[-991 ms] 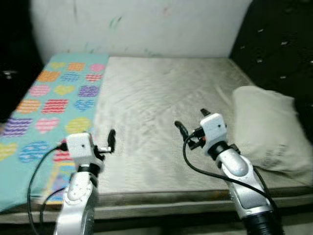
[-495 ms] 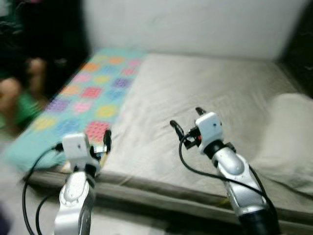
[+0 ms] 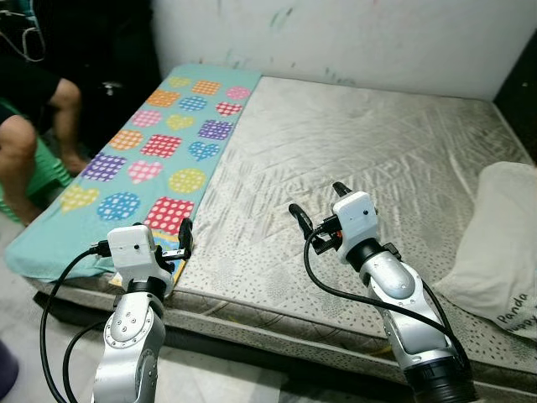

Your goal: Clean up the room

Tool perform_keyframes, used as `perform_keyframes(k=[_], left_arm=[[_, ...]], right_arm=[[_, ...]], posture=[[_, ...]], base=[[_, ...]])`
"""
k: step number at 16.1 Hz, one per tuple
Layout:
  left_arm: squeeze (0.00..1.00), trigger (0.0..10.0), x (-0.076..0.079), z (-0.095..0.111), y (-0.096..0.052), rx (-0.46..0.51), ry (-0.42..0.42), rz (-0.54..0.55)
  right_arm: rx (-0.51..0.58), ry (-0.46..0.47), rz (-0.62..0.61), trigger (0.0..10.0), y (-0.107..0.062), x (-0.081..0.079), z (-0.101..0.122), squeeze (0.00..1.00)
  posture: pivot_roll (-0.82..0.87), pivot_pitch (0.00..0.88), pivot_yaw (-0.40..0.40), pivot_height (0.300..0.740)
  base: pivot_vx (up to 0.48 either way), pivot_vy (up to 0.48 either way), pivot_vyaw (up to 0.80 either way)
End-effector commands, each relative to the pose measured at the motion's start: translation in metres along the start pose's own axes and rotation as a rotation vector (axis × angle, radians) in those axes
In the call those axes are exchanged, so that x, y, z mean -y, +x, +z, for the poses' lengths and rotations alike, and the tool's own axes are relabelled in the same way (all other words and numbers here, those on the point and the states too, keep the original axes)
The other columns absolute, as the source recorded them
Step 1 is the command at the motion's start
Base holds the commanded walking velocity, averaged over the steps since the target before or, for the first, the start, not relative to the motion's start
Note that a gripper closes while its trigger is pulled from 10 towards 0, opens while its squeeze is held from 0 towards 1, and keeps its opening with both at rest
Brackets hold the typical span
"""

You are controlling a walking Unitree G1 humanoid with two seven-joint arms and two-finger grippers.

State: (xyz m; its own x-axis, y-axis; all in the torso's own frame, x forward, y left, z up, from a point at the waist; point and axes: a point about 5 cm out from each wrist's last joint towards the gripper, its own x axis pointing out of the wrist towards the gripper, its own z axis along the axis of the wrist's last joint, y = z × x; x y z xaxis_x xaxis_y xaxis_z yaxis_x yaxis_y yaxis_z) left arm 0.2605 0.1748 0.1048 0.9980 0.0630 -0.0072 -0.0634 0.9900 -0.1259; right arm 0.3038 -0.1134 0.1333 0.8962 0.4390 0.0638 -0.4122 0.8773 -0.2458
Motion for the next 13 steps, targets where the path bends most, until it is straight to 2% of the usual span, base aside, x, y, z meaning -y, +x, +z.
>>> perform_keyframes(k=[1,7,12,13], left_arm=[[0.0,10.0,0.0015,0.0031,0.0002,0.012,-0.002,-0.01],[0.0,10.0,0.002,0.0029,0.0002,0.012,-0.002,-0.012],[0.0,10.0,0.0035,0.0042,0.0005,0.02,-0.009,-0.026],[0.0,10.0,0.0054,0.0049,0.0005,0.027,-0.011,-0.043]], right_arm=[[0.006,-0.006,-0.002,10.0,0.0,0.0033,0.0012,0.0],[0.004,0.024,-0.014,10.0,0.0006,0.0034,0.0009,0.0],[-0.01,0.033,-0.023,10.0,0.0012,0.0044,-0.0015,0.0],[-0.012,0.036,-0.028,10.0,0.0013,0.005,-0.0017,0.0]], posture=[[-0.14,0.0,-0.032,0.74],[-0.14,0.0,-0.033,0.74],[-0.14,0.0,-0.031,0.74],[-0.14,0.0,-0.031,0.74]], base=[[0.0,-0.368,0.0],[0.0,-0.356,0.0],[0.0,0.0,0.0],[0.0,0.0,-0.8]])
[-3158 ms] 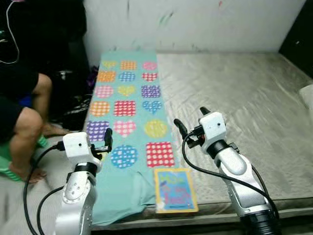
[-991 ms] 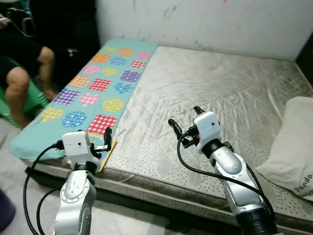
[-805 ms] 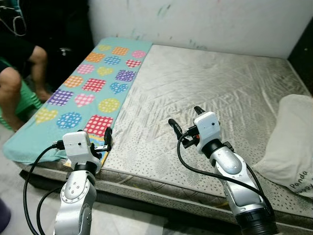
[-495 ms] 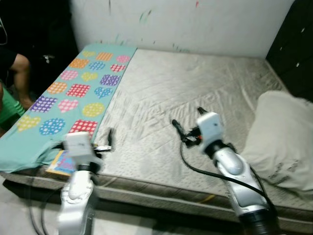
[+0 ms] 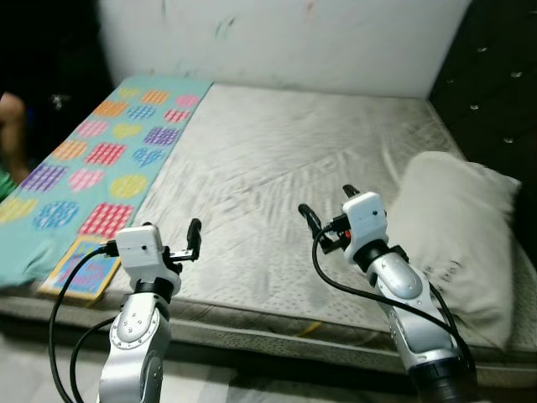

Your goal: Clean up the room

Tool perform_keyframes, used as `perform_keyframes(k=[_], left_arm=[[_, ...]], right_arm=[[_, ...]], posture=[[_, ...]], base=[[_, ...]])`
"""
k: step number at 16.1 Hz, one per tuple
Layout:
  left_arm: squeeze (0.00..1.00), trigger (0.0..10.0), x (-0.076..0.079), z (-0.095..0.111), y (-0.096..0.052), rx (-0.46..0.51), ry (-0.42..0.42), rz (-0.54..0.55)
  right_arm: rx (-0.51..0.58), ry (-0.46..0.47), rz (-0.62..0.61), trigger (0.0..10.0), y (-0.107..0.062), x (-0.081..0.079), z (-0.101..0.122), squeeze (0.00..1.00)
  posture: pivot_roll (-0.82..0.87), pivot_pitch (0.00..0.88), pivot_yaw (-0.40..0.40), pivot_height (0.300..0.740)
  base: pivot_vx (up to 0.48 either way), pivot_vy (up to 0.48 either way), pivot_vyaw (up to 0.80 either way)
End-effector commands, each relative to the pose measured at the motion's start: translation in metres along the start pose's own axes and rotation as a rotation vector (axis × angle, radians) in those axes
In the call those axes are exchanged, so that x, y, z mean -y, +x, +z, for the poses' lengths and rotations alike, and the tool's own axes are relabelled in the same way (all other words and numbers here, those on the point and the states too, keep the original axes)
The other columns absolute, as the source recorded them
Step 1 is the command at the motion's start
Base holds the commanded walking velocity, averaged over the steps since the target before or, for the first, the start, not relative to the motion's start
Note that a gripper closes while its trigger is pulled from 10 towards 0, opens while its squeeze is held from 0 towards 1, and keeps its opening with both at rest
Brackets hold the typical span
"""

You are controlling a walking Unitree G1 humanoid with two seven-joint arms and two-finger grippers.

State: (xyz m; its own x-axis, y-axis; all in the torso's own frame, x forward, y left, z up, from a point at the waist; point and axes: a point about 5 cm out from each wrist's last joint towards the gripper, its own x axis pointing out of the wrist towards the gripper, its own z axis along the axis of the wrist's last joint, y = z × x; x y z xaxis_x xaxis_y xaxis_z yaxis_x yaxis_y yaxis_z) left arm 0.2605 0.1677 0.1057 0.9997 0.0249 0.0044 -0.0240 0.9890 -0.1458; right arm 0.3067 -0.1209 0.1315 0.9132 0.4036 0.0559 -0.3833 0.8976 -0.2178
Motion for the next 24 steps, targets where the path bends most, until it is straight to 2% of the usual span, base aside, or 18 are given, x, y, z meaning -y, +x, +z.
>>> perform_keyframes(k=[1,5,12,21,24], left_arm=[[0.0,10.0,-0.0006,0.0058,0.0009,0.027,0.004,-0.012],[0.0,10.0,0.0004,0.0069,0.0015,0.032,-0.003,-0.025],[0.0,10.0,0.0005,0.0077,0.0025,0.038,-0.001,-0.027],[0.0,10.0,0.0028,0.0079,0.0043,0.044,-0.002,-0.04],[0.0,10.0,0.0032,0.0067,0.0038,0.04,0.0,-0.044]], right_arm=[[0.003,0.012,0.007,10.0,0.0024,-0.0023,0.0018,0.0],[0.005,0.007,0.005,10.0,0.0031,-0.0017,0.0025,0.0],[0.007,0.003,0.002,10.0,0.0035,-0.0014,0.0025,0.0],[0.012,-0.01,-0.001,10.0,0.0043,0.0001,0.0029,0.0],[0.014,-0.016,-0.002,10.0,0.0037,0.0013,0.0024,0.0]], posture=[[-0.14,0.0,-0.031,0.74],[-0.14,0.0,-0.03,0.74],[-0.14,0.0,-0.03,0.74],[-0.14,0.0,-0.029,0.74],[-0.14,0.0,-0.029,0.74]], base=[[0.0,0.0,-0.8],[0.0,0.0,-0.7],[0.0,0.0,0.0],[0.29,0.0,0.0],[0.08,0.0,0.0]])
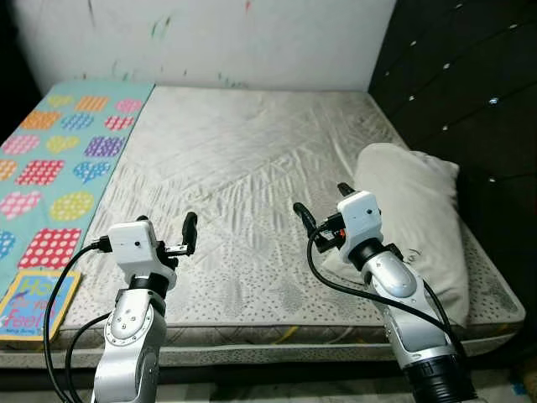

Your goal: Clean up the room

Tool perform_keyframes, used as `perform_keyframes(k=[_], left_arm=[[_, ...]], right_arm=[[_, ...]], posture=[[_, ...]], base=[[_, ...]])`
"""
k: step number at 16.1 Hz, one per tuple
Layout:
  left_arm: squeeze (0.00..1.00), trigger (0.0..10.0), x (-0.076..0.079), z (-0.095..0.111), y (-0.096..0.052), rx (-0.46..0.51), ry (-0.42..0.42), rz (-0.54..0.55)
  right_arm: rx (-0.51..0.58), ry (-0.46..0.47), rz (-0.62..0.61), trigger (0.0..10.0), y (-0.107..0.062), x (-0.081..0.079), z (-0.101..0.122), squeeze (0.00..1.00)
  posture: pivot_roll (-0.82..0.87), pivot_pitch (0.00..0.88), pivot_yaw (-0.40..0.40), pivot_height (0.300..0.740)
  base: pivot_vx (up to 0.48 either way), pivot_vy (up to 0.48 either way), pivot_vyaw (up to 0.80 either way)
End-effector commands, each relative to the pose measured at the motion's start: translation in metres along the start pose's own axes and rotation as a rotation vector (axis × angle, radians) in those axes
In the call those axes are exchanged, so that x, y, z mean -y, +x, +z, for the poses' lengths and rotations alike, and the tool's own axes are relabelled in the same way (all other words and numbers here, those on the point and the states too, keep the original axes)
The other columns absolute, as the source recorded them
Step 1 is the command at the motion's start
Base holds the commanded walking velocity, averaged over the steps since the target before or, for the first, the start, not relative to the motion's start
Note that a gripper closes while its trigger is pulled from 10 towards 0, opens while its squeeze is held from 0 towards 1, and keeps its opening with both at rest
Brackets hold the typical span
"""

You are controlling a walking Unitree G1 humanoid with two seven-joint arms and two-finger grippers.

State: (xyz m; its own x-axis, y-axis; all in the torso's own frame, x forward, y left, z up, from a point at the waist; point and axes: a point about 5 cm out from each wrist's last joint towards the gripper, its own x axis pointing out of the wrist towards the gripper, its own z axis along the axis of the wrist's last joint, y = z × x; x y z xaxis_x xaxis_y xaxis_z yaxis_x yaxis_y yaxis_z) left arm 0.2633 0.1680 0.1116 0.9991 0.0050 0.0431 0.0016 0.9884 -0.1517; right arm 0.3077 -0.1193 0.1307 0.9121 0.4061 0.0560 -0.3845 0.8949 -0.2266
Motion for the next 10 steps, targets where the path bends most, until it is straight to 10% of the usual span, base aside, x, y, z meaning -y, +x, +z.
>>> perform_keyframes(k=[1,10], left_arm=[[0.0,10.0,0.0028,0.0005,0.0008,0.004,0.006,-0.021],[0.0,10.0,0.0028,-0.0006,0.0016,-0.009,-0.001,-0.019]], right_arm=[[0.015,-0.009,-0.006,10.0,0.0026,0.0032,0.0035,0.0],[-0.009,0.055,-0.071,10.0,0.0054,0.0085,0.0008,0.0]], posture=[[-0.14,0.0,-0.029,0.74],[-0.14,0.0,-0.023,0.74]], base=[[0.274,0.0,0.0],[0.237,0.0,0.0]])
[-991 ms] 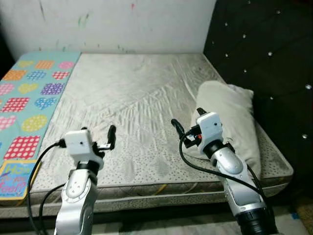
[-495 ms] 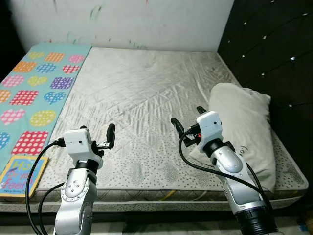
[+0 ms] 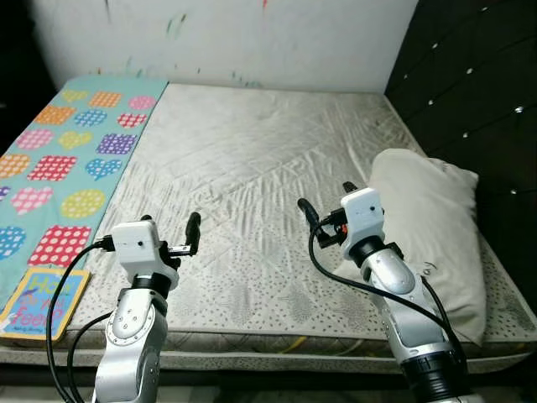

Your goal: Clean up the room

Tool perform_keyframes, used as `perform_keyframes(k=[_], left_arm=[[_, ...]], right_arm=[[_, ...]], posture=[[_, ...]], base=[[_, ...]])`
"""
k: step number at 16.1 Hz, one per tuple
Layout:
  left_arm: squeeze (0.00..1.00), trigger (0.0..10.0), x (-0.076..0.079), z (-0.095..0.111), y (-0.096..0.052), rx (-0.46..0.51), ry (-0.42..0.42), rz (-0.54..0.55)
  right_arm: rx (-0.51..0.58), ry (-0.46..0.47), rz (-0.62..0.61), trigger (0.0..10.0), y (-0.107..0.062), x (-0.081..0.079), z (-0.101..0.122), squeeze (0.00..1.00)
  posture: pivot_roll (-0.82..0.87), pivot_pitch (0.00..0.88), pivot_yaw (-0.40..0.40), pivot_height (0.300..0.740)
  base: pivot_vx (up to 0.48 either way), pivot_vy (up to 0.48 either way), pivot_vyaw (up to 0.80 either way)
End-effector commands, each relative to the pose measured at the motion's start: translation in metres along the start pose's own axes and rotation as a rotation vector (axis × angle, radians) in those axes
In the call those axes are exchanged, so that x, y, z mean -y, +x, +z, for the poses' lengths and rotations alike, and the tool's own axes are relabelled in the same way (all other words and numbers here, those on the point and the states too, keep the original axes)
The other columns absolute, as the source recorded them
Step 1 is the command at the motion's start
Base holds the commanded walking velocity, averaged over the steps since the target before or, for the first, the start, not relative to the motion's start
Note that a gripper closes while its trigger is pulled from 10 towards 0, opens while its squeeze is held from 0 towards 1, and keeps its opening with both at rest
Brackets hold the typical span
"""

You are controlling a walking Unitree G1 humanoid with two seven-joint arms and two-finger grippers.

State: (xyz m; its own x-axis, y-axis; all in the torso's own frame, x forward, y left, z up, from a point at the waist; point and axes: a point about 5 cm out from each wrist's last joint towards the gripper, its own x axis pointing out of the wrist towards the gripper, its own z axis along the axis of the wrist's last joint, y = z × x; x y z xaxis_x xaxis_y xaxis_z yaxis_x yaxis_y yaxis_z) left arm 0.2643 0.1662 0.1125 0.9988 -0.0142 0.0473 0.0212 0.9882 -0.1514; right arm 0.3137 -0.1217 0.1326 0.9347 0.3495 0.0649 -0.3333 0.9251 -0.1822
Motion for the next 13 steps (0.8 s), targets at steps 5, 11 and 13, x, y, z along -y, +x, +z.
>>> perform_keyframes(k=[5,11,13], left_arm=[[0.0,10.0,0.0008,-0.0005,0.0009,-0.007,-0.003,0.008],[0.0,10.0,0.0015,-0.0008,0.0006,-0.007,-0.007,0.009],[0.0,10.0,0.0014,-0.0008,0.0008,-0.007,-0.008,0.01]], right_arm=[[0.008,0.01,0.001,10.0,0.0027,0.0024,0.0039,0.0],[0.002,-0.005,-0.003,10.0,0.0032,0.0053,0.0037,0.0],[0.001,-0.009,-0.003,10.0,0.0033,0.0052,0.0037,0.0]], posture=[[-0.14,0.0,-0.028,0.74],[-0.14,0.0,-0.03,0.74],[-0.14,0.0,-0.031,0.74]], base=[[0.0,0.0,0.0],[0.0,0.0,0.0],[0.0,0.0,0.0]])
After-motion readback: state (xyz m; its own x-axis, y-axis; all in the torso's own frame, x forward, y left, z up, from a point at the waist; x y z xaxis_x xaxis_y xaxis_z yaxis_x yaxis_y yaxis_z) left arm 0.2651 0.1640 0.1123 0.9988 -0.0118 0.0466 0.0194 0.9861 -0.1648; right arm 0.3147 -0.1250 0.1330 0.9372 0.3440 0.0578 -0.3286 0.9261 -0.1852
